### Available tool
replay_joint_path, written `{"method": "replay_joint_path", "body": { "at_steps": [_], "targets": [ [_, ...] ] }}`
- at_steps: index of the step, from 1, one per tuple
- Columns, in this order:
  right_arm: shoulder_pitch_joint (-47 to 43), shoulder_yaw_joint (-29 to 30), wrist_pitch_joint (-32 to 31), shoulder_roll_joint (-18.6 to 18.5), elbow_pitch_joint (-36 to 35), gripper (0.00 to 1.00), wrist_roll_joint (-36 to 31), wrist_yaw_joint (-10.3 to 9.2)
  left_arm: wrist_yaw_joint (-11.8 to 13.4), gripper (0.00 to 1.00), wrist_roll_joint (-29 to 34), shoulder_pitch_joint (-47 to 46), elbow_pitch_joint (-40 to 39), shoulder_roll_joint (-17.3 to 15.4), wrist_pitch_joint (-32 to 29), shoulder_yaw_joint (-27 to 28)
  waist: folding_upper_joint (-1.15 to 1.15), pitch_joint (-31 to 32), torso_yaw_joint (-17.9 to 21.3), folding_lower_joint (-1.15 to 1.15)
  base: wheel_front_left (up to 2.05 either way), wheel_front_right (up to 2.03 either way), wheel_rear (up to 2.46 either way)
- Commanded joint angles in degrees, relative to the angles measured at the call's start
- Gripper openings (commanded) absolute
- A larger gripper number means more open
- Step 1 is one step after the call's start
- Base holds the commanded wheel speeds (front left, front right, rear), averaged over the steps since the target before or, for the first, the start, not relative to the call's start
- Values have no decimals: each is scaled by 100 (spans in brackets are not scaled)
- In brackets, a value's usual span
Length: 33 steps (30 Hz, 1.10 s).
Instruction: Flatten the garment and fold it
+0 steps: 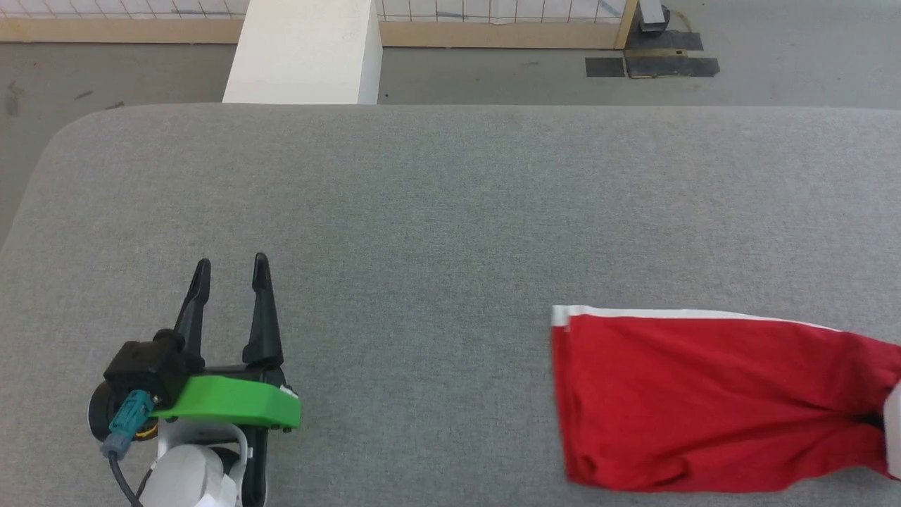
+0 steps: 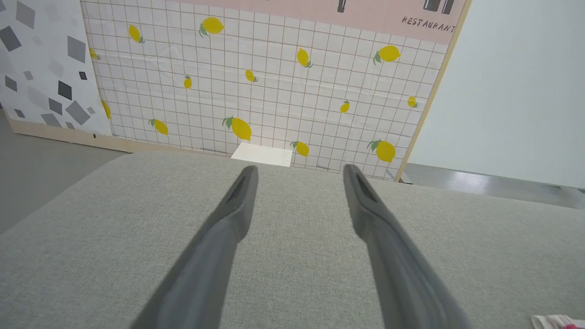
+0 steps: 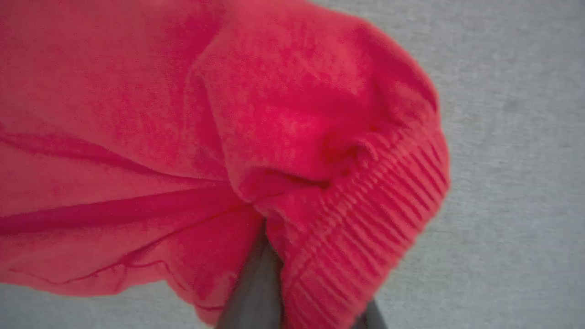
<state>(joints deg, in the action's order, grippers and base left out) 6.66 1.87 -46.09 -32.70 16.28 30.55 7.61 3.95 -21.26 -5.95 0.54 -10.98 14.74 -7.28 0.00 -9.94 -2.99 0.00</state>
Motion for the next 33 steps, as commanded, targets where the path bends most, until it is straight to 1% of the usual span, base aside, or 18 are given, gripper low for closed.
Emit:
{"method": "replay_joint_path", "body": {
  "at_steps": [1, 4, 7, 8, 9, 12, 15, 17, 19, 21, 24, 29, 33],
  "targets": [
    [-40, 74, -69, -22, 78, 0, -248, -12, -46, 100, 74, 8, 25, 25, 26, 39, 0, 13, 10, 0, 0, 0, 0],
    [21, 212, -185, 15, 62, 0, -618, -12, -75, 100, 102, 22, 50, 68, 26, 59, 0, 45, 23, 0, 0, 0, 0],
    [27, 201, -365, 5, -234, 0, -926, -12, -120, 100, 105, 46, 69, 107, 26, 73, 0, 129, 27, 0, 0, 0, 0],
    [-2, 143, -475, 12, -422, 0, -989, -12, -138, 100, 106, 65, 71, 115, 26, 86, 0, 158, 33, 0, 0, 0, 0],
    [-95, -6, -774, -18, -1015, 0, -1171, -12, -171, 100, 116, 114, 86, 139, 26, 116, 0, 243, 52, 0, 0, 0, 0],
    [-209, -178, -1246, -8, -1762, 0, -1248, -12, -197, 100, 130, 147, 92, 178, 26, 121, 0, 291, 68, 0, 0, 0, 0],
    [-262, -401, -1688, 101, -2493, 0, -1180, -12, -227, 100, 149, 136, 100, 209, 26, 112, 0, 301, 67, 0, 0, 0, 0],
    [-245, -600, -1890, 176, -2851, 0, -1161, -12, -243, 100, 159, 109, 109, 232, 26, 105, 0, 282, 56, 0, 0, 0, 0],
    [-193, -790, -1988, 276, -3025, 0, -1138, -12, -260, 100, 168, 88, 120, 252, 26, 103, 0, 264, 47, 0, 0, 0, 0],
    [-104, -1031, -2068, 450, -3076, 0, -1142, -12, -291, 100, 172, 81, 138, 278, 26, 99, 0, 236, 24, 0, 0, 0, 0],
    [30, -1286, -2032, 676, -2916, 0, -1191, -12, -339, 100, 169, 53, 168, 304, 26, 106, 0, 182, -39, 0, 0, 0, 0],
    [281, -1509, -1732, 1136, -2365, 0, -1296, -12, -420, 100, 176, -1, 247, 334, 26, 159, 0, 70, -156, 0, 0, 0, 0],
    [424, -1627, -1521, 1356, -1828, 0, -1421, -12, -454, 100, 194, -13, 278, 370, 26, 186, 0, 15, -233, 0, 0, 0, 0]
  ]
}}
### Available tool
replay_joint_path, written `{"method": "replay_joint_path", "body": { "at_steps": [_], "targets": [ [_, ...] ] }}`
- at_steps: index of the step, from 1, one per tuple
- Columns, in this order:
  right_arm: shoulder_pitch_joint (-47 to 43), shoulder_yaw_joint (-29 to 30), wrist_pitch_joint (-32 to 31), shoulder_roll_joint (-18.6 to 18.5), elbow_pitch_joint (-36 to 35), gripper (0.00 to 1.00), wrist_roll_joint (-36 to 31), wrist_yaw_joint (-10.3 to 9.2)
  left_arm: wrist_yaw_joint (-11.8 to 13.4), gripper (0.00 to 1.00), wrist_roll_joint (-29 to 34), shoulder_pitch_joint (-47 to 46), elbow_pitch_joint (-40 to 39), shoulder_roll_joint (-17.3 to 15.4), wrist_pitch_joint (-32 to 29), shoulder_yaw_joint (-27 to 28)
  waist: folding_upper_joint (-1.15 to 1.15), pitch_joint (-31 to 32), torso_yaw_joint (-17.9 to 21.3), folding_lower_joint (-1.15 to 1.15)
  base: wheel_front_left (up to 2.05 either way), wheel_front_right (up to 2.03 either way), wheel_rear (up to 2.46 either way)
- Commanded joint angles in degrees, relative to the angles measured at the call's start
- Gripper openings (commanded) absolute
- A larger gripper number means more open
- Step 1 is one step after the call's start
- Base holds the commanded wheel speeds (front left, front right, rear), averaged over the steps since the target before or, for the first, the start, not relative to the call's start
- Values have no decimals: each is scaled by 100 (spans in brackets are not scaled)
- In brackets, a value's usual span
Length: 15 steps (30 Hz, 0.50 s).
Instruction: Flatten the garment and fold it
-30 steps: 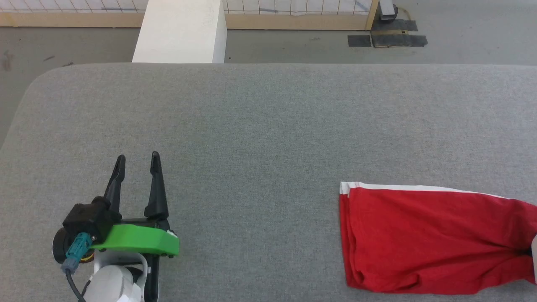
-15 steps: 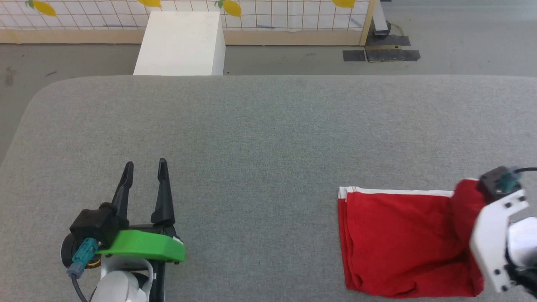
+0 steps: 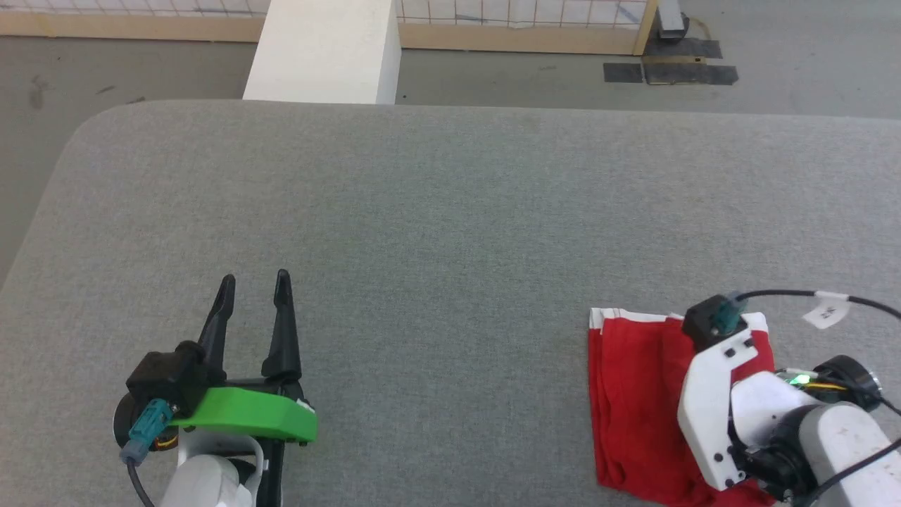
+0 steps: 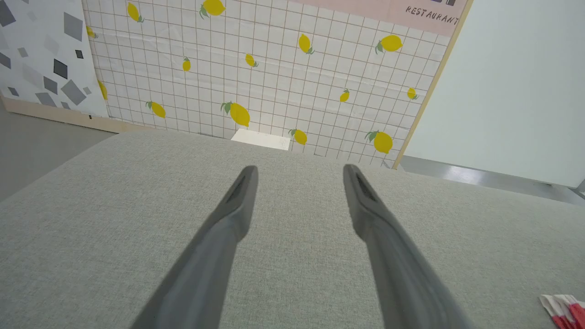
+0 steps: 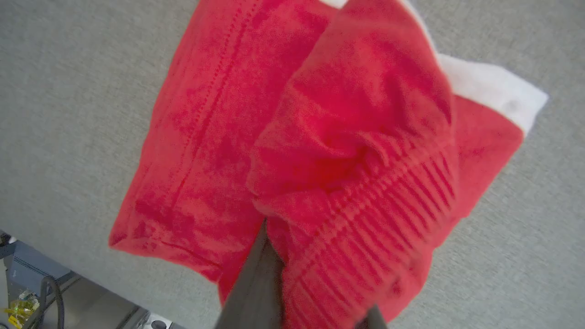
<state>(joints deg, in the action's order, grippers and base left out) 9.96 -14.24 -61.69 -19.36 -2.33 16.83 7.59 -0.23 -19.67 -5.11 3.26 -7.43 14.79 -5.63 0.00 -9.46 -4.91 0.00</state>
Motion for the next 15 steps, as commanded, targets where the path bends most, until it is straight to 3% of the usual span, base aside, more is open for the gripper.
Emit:
{"method": "replay_joint_path", "body": {
  "at_steps": [1, 7, 8, 9, 10, 15],
  "targets": [
    [115, -51, 71, 41, 154, 0, -76, -10, -45, 100, 40, -100, 14, 22, 20, 25, 0, -41, -56, 0, 0, 0, 0],
    [209, -240, 324, 167, 786, 0, -111, -10, -80, 100, 78, -125, 47, 78, 20, 55, 0, -63, -118, 0, 0, 0, 0],
    [231, -277, 401, 174, 834, 33, -106, -10, -85, 100, 82, -126, 52, 90, 20, 58, 0, -65, -123, 0, 0, 0, 0],
    [250, -293, 457, 187, 855, 89, -98, -10, -90, 100, 86, -126, 56, 98, 20, 62, 0, -63, -124, 0, 0, 0, 0],
    [277, -343, 523, 179, 844, 100, -92, -10, -97, 100, 91, -123, 60, 107, 20, 69, 0, -51, -122, 0, 0, 0, 0],
    [353, -689, 499, -71, 232, 100, -22, -10, -120, 100, 126, -57, 81, 109, 20, 144, 0, 71, -26, 0, 0, 0, 0]
  ]
}}
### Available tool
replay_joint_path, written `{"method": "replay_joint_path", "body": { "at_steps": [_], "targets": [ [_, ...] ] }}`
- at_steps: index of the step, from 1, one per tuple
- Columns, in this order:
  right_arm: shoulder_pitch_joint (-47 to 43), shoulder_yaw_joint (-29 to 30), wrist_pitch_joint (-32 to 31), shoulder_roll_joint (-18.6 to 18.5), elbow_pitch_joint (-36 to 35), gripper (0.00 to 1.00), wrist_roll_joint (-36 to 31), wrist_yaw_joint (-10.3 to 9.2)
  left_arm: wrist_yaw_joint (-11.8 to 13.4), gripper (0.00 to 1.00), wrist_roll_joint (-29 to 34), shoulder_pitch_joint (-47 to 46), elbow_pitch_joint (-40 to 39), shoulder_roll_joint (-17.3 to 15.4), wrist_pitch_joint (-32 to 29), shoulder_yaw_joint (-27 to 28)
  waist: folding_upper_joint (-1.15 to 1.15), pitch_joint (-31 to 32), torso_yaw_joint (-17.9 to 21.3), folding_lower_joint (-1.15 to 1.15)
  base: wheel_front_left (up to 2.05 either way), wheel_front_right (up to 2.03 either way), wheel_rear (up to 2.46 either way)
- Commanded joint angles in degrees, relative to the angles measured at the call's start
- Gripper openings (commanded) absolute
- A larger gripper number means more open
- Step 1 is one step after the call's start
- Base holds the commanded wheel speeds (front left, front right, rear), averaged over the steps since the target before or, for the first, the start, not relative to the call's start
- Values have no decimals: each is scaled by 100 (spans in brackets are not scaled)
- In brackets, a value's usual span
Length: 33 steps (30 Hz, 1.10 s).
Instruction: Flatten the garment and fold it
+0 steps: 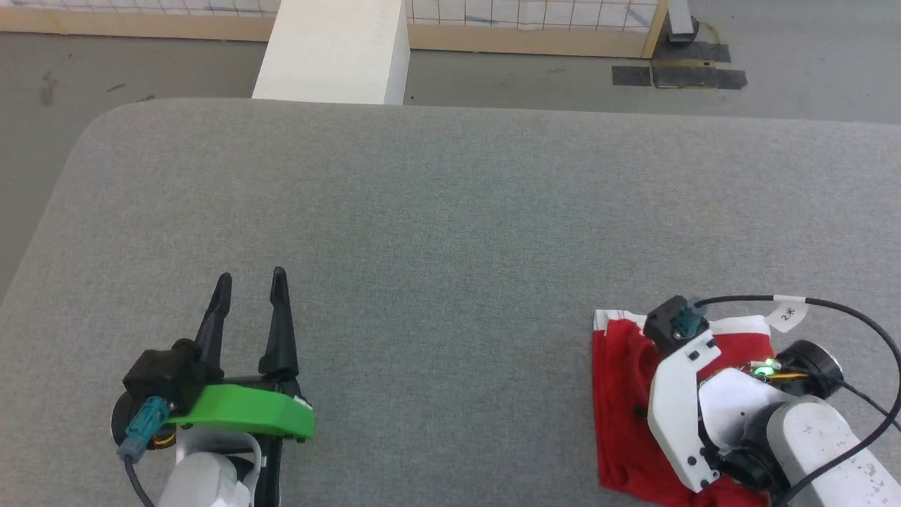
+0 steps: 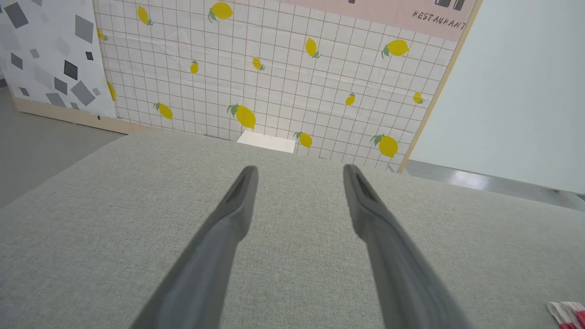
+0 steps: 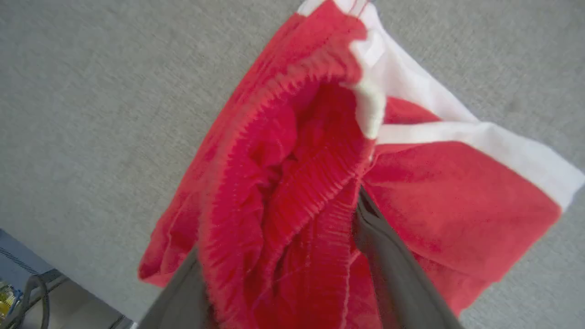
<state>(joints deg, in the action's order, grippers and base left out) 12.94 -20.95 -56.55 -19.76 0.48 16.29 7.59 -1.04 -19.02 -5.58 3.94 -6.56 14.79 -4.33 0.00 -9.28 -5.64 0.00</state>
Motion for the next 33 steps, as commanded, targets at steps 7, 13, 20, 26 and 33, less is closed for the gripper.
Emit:
{"method": "replay_joint_path", "body": {
  "at_steps": [7, 13, 20, 26, 33],
  "targets": [
    [-93, -15, 43, 127, -1001, 100, 413, -10, -81, 100, 96, 55, 30, -11, 20, 89, 0, 226, 285, 0, 0, 0, 0],
    [-332, 788, 305, 375, -1422, 100, 252, -10, -28, 100, 174, 97, -69, -37, 20, 93, 0, 303, 516, 0, 0, 0, 0],
    [-991, 1925, 463, 624, -1170, 100, -447, -10, -6, 100, 208, 101, -127, -50, 21, 52, 0, 280, 640, 0, 0, 0, 0],
    [-1304, 2139, 645, 839, -639, 100, -884, -10, -11, 100, 201, 81, -122, -35, 17, -16, 0, 113, 610, 0, 0, 0, 0],
    [-1131, 2104, 1127, 1051, 245, 100, -1262, -10, -10, 100, 188, 13, -91, -45, 18, -36, 0, -47, 513, 0, 0, 0, 0]
  ]
}}
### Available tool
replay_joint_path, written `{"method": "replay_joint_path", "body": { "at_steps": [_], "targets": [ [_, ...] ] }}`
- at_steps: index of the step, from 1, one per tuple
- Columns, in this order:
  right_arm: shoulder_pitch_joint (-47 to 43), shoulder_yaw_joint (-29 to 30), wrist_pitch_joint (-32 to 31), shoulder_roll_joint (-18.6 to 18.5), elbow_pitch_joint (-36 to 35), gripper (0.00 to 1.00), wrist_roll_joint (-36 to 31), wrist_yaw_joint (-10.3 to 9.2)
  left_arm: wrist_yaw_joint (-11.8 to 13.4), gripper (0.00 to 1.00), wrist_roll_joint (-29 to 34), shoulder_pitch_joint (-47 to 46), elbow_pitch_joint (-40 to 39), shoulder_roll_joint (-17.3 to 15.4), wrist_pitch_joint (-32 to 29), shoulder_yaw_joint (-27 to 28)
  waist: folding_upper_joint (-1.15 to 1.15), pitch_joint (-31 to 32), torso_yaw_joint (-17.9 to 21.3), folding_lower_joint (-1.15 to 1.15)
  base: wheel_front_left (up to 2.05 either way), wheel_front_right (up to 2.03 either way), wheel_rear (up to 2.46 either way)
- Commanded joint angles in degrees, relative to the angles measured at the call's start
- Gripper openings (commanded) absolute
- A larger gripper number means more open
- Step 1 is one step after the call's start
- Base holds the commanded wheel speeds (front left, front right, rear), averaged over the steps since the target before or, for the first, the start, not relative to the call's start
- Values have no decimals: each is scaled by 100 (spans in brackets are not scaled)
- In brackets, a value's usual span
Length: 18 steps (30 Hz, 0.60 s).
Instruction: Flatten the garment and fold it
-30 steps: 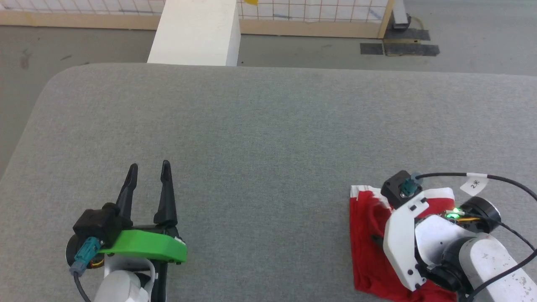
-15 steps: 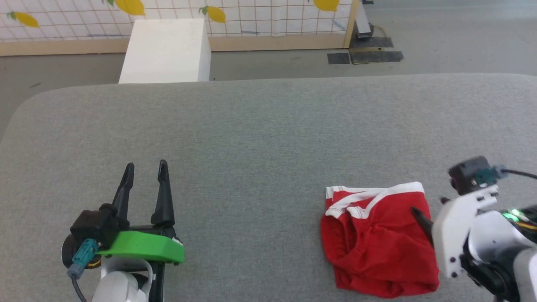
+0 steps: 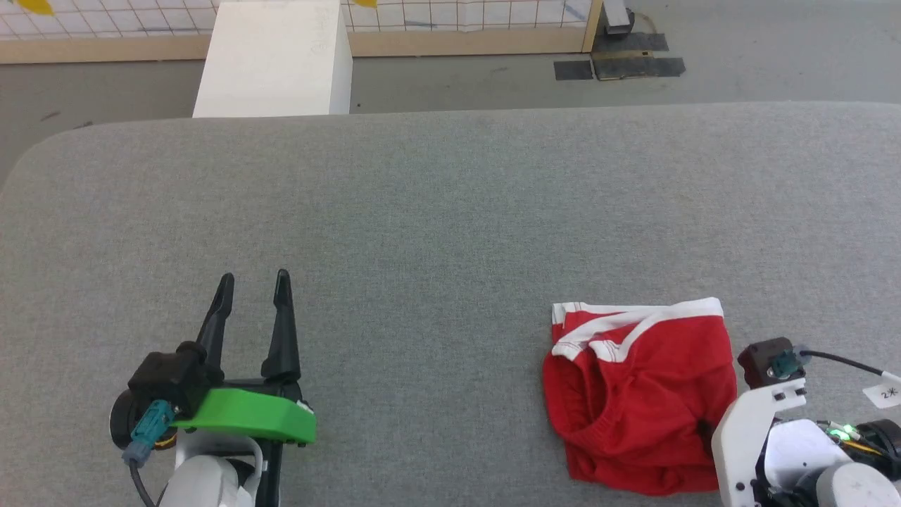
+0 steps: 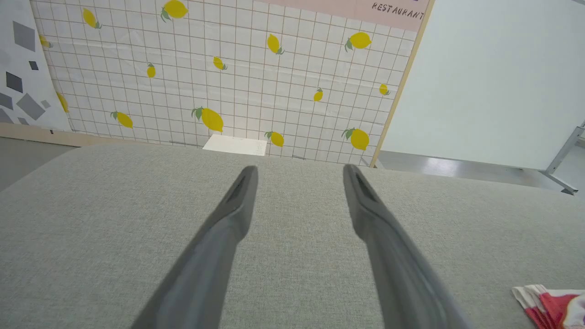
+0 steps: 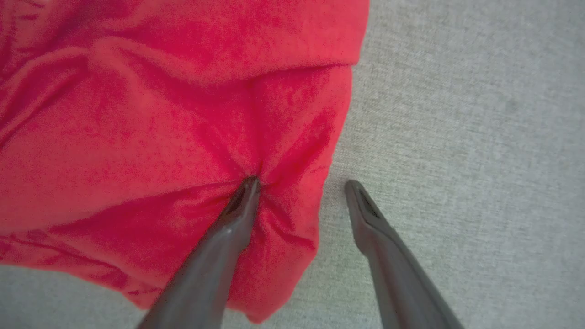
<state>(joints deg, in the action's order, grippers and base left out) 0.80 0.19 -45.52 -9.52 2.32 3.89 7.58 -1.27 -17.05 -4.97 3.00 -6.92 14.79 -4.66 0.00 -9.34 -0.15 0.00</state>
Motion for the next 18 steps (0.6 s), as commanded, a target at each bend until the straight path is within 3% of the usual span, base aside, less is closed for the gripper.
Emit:
{"method": "replay_joint_path", "body": {
  "at_steps": [1, 4, 5, 6, 7, 12, 18],
  "targets": [
    [116, -16, 73, 42, 172, 100, -33, -9, 11, 100, -12, -59, 7, -15, 18, -3, 0, -55, -46, 0, 0, 0, 0],
    [208, -68, 189, 68, 496, 100, 17, -9, 4, 100, -26, -87, 33, -29, 19, 7, 0, -90, -68, 0, 0, 0, 0],
    [228, -93, 175, 50, 582, 94, 22, -9, 3, 100, -28, -95, 39, -30, 19, 7, 0, -100, -73, 0, 0, 0, 0],
    [259, -143, 179, 19, 659, 35, 43, -9, 1, 100, -29, -103, 47, -31, 19, 4, 0, -108, -78, 0, 0, 0, 0],
    [286, -159, 200, 10, 704, 2, 86, -9, 0, 100, -29, -106, 53, -32, 19, 2, 0, -110, -76, 0, 0, 0, 0],
    [569, -559, 274, -293, 745, 0, 382, -9, 46, 100, -20, -60, 41, -77, 18, 29, 0, -125, 194, 0, 0, 0, 0],
    [1339, -1729, 211, -760, 813, 0, 968, -9, 283, 100, 7, 146, -300, -206, -4, 260, 0, -305, 1274, 0, 0, 0, 0]
  ]
}}
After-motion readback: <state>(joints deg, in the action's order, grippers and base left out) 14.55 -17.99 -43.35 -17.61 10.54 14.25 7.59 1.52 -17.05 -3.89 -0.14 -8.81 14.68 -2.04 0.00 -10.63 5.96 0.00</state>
